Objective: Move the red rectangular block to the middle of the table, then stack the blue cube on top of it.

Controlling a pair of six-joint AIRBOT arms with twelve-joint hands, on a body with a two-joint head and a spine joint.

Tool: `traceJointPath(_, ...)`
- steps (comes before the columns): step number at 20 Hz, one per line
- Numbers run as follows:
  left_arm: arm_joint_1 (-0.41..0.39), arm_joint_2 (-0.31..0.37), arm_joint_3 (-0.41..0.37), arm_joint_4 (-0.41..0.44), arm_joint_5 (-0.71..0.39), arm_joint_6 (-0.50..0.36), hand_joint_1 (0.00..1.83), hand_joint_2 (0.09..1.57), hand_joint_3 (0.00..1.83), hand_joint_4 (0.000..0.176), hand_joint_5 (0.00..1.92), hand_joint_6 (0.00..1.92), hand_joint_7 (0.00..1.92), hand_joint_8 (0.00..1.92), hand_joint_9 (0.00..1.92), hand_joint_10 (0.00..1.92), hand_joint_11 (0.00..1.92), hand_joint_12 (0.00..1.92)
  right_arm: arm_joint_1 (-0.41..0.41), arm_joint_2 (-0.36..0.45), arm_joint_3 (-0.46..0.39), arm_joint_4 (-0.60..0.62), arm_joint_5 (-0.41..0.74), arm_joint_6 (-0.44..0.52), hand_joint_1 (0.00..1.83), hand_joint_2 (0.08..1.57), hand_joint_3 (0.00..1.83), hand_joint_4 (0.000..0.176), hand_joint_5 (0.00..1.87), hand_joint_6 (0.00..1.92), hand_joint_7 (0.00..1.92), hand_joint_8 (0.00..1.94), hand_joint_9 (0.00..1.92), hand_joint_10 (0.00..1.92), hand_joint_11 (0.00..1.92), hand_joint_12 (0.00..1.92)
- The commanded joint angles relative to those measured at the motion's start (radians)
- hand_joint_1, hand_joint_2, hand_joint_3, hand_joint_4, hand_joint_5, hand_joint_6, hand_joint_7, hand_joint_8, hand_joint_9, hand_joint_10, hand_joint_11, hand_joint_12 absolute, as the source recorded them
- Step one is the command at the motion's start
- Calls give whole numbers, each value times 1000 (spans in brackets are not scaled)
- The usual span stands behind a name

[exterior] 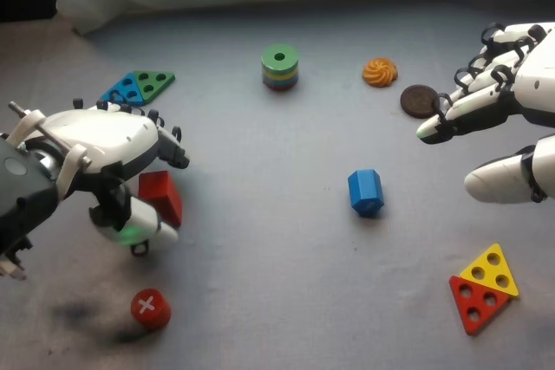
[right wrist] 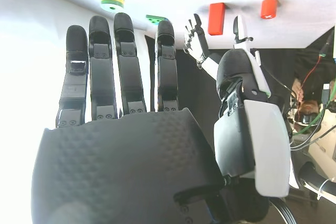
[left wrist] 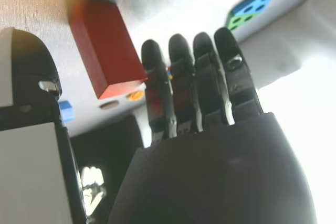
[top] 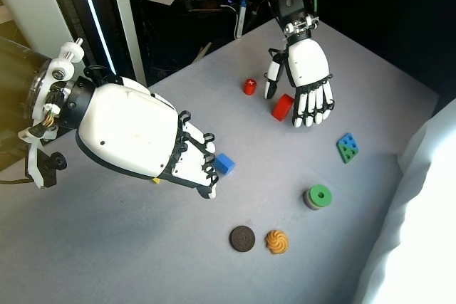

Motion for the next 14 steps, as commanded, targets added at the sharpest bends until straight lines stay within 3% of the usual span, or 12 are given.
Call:
traceJointPath(1,-9,5,0,24,-86,5,981,963,10,0,593,11,448,6,297,6,0,539,16,13,2,7,63,7,0,1254,0,0,406,3,419,4,375,7,0,785)
traceJointPath(5,-22,-10,0,-31,-106,37,967,1008,18,0,610,6,440,0,294,0,0,618,17,13,2,7,63,8,0,1254,0,0,414,4,428,4,382,5,0,804)
traceJointPath(14,-20,-14,-6,-69,-125,58,862,1086,15,0,653,13,453,6,304,6,0,653,17,13,2,7,63,8,0,1256,1,0,453,0,475,0,437,0,0,877)
